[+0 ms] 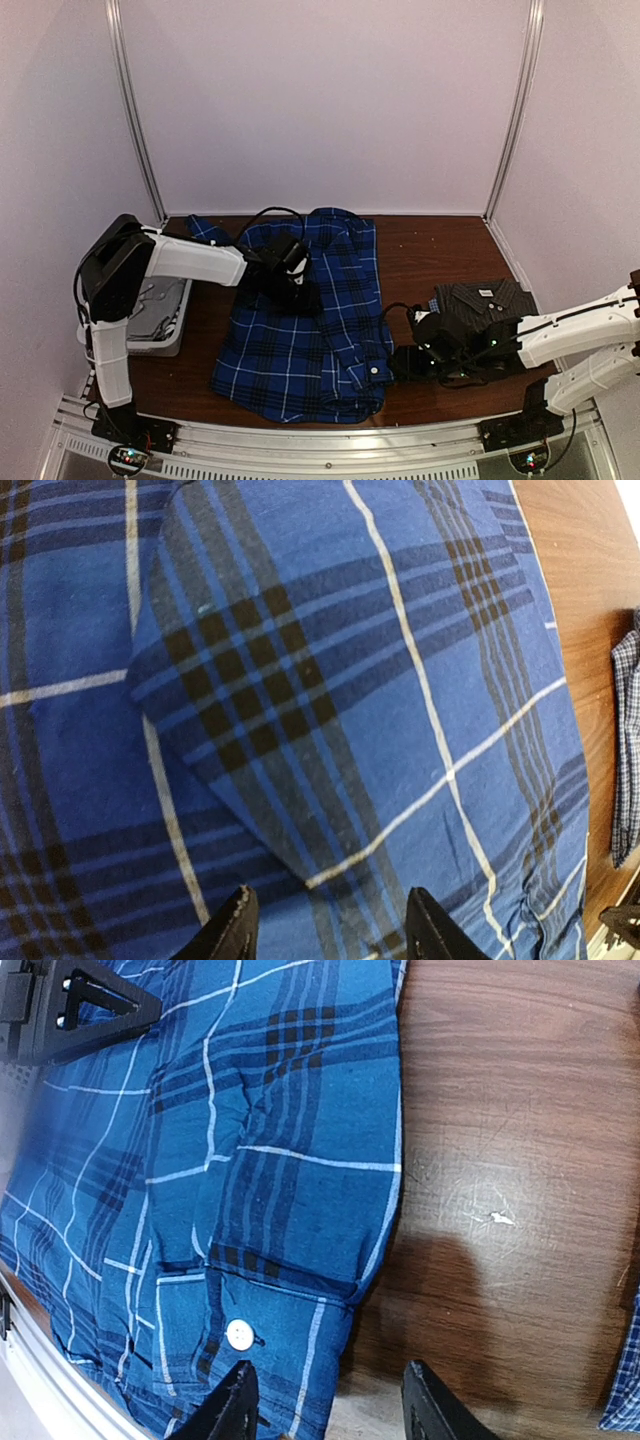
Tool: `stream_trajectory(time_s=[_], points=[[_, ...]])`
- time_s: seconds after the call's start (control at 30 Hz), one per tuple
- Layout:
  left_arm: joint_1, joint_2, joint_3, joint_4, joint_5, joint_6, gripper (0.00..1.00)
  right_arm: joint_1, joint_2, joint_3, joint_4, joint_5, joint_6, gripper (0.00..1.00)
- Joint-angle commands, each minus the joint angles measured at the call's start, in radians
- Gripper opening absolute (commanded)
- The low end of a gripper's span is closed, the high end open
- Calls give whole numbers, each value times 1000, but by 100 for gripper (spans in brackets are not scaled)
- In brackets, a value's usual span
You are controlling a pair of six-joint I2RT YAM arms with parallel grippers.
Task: Fold and stack the long sleeve shirts
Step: Adjust the sleeve of the 1/3-folded shirt.
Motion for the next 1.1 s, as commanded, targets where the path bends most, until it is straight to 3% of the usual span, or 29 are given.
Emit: stream_trajectory(time_s=[0.0, 0.17, 0.3, 0.47, 0.6, 0.77, 1.07], points=[[7, 43, 42, 63, -4, -17, 51, 8, 30, -20, 54, -9, 17, 50], [8, 59, 44, 79, 4, -27, 42, 8, 61, -23, 92, -18, 23, 50], [7, 55, 41, 80, 1, -26, 28, 10, 83, -21, 121, -35, 25, 46], [7, 47, 38, 79, -8, -22, 14, 8, 98, -13, 132, -51, 22, 36], [8, 38, 37, 71, -20, -14, 5, 9, 94, -9, 134, -67, 20, 21], [10, 16, 43, 44, -48, 1, 0, 15, 84, 13, 123, -97, 16, 5], [38, -37, 41, -2, -84, 30, 0, 61, 90, 65, 118, -124, 24, 1]])
